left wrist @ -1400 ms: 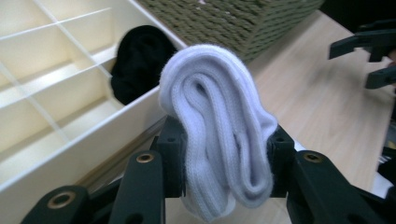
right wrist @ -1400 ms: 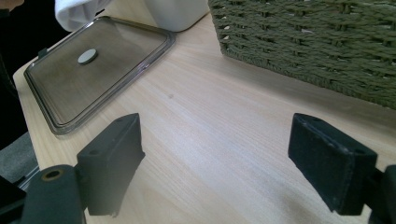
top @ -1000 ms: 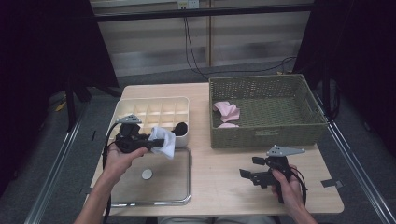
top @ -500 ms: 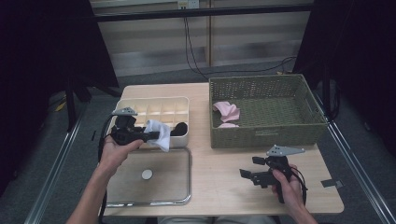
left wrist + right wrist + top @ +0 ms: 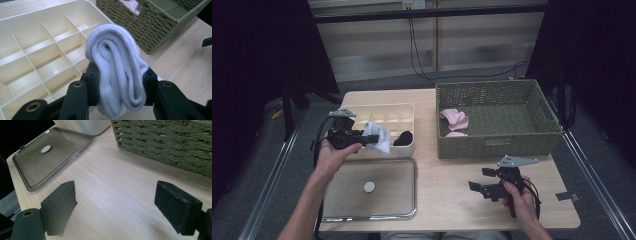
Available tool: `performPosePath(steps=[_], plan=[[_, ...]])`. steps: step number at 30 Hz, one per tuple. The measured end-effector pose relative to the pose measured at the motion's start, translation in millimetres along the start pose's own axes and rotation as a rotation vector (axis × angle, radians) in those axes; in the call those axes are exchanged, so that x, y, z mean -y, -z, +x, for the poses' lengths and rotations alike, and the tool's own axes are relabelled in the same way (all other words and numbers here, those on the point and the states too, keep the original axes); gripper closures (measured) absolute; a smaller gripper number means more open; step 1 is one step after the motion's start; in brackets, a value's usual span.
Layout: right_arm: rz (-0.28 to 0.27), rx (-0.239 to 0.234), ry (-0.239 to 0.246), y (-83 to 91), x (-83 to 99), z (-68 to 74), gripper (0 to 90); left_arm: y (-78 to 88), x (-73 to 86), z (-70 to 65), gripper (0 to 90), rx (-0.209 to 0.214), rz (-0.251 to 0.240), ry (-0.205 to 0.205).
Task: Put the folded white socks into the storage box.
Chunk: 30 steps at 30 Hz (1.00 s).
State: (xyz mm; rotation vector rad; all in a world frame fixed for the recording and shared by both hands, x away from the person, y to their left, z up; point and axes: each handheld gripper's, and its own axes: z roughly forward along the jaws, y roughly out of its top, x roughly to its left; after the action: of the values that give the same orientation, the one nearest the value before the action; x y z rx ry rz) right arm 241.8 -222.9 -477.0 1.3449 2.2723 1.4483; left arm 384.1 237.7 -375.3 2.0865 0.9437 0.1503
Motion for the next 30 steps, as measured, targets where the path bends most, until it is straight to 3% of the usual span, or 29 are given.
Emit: performPosePath(steps=[18, 25, 30], plan=[[0.008, 0.006, -0.001, -0.7, 0.2, -1.0, 16.7, -18.4, -18.4, 17.9, 60.9, -0.024, 0.048, 0.024], [0.017, 0.007, -0.002, -2.5, 0.7, -1.4, 16.2, -31.3, -20.8, 25.3, 61.0, -0.031, 0.093, -0.007], [0.022, 0.006, -0.003, -3.2, 0.9, -0.7, 16.2, -39.3, -24.1, 26.8, 61.1, -0.050, 0.093, -0.010]])
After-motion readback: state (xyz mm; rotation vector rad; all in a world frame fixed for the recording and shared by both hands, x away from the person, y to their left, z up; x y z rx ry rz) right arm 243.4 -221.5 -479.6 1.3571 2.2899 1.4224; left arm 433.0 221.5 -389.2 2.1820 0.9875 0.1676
